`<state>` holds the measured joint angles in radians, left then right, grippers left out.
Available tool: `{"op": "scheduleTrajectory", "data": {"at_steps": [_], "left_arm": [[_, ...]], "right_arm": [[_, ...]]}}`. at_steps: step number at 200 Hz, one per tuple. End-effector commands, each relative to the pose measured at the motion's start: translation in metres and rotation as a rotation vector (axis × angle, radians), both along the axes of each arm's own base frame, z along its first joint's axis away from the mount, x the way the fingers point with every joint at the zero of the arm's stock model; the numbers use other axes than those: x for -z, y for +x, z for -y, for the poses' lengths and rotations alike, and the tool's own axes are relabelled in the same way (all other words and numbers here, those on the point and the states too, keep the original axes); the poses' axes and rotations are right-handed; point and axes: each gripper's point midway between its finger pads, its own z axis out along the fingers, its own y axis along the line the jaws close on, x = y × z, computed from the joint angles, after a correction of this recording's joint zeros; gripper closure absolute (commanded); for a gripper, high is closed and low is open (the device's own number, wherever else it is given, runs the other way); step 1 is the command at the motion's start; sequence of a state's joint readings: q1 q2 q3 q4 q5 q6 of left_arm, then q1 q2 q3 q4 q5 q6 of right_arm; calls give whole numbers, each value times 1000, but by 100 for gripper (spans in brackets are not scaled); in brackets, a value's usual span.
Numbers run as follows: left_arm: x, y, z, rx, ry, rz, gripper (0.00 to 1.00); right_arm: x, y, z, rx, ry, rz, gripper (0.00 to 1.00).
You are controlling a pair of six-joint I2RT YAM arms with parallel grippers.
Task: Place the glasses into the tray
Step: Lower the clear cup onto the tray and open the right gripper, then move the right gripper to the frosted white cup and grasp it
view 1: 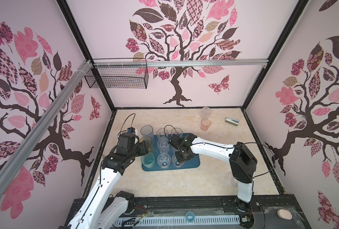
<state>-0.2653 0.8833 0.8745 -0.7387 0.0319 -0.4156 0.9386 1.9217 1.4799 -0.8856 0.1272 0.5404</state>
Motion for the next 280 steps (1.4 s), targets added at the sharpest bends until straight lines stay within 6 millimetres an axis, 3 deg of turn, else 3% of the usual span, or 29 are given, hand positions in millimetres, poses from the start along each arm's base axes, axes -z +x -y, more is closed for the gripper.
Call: {"op": "scheduleTrajectory", "data": {"at_steps": [1, 54, 107, 142, 183, 216, 251, 280], "left_arm": [[5, 0, 1, 6, -7, 3, 34], [1, 3, 3, 14, -6, 7, 34], [2, 7, 4, 16, -9, 5, 34], [-13, 11, -3, 17, 60, 43, 34], [-34, 23, -3, 43, 106, 102, 34], [-41, 32, 33, 125, 146, 167, 34], [-39, 43, 85, 264, 243, 228, 34], [-25, 44, 118, 368, 276, 231, 34]], "right_arm": [[9, -5, 6, -11, -46, -23, 99], [-9, -2, -2, -12, -15, -19, 76], [-38, 0, -6, -17, 27, 1, 69], [-82, 10, 9, -3, 71, 40, 64], [-146, 56, 54, 102, 212, 144, 58], [-174, 117, 105, 267, 280, 301, 56], [-172, 183, 166, 512, 339, 390, 55], [-151, 225, 215, 681, 376, 401, 55]]}}
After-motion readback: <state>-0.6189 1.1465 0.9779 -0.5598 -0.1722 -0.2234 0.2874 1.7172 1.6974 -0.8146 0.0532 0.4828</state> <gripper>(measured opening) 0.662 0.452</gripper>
